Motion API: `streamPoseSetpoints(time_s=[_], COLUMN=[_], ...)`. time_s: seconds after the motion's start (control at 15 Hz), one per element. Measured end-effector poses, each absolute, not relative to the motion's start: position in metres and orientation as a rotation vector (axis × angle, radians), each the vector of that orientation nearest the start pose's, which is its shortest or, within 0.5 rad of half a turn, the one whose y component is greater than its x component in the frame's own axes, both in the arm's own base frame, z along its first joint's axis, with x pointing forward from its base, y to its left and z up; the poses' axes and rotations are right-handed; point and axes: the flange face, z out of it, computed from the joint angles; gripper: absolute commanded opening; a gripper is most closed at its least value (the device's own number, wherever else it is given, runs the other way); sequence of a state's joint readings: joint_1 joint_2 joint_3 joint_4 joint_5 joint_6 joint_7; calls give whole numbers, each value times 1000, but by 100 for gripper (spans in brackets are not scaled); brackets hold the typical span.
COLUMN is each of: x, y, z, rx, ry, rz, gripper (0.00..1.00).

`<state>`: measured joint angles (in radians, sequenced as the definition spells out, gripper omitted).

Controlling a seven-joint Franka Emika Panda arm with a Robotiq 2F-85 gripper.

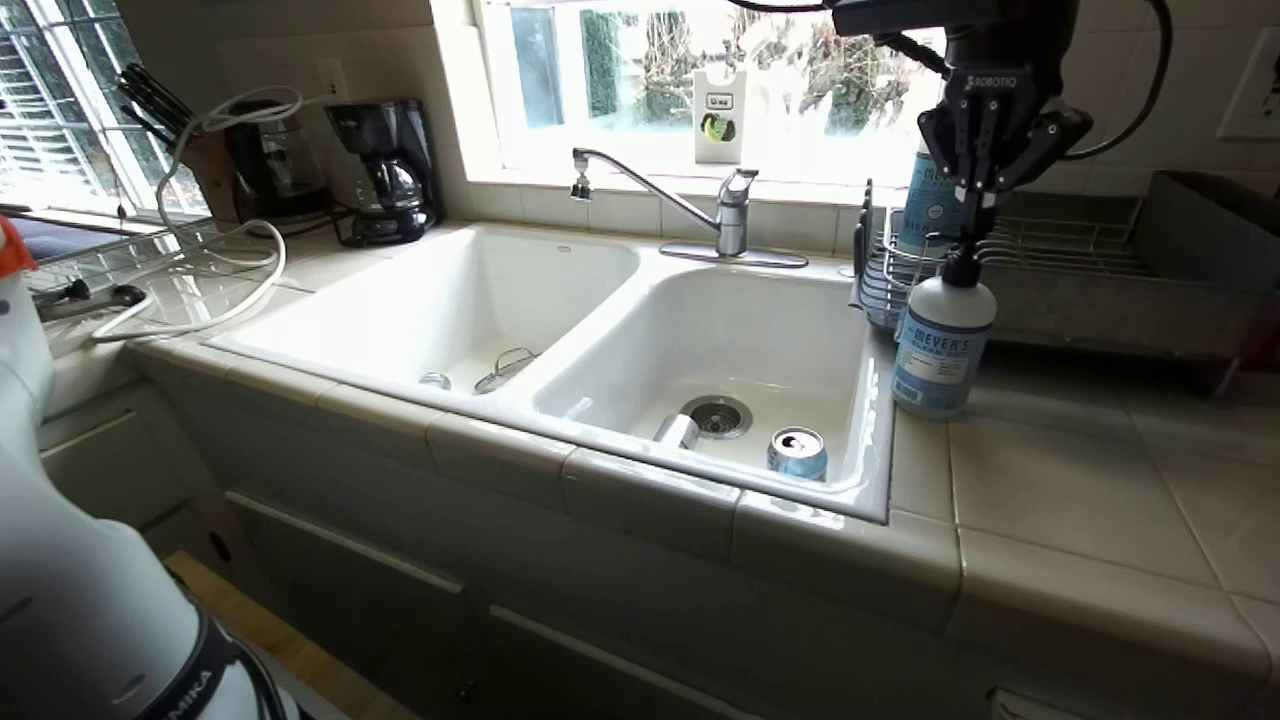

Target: Push down on the bottle

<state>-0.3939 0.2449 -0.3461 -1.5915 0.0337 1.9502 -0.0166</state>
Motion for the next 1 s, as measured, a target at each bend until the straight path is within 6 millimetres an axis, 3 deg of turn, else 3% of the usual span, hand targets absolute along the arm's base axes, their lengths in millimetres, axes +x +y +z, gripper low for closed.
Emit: streamPoseSetpoints(time_s=[1.0], x=[491], y=[-419], z=[522], rx=[-2990], ry=[1219], rz=[-198], gripper=[0])
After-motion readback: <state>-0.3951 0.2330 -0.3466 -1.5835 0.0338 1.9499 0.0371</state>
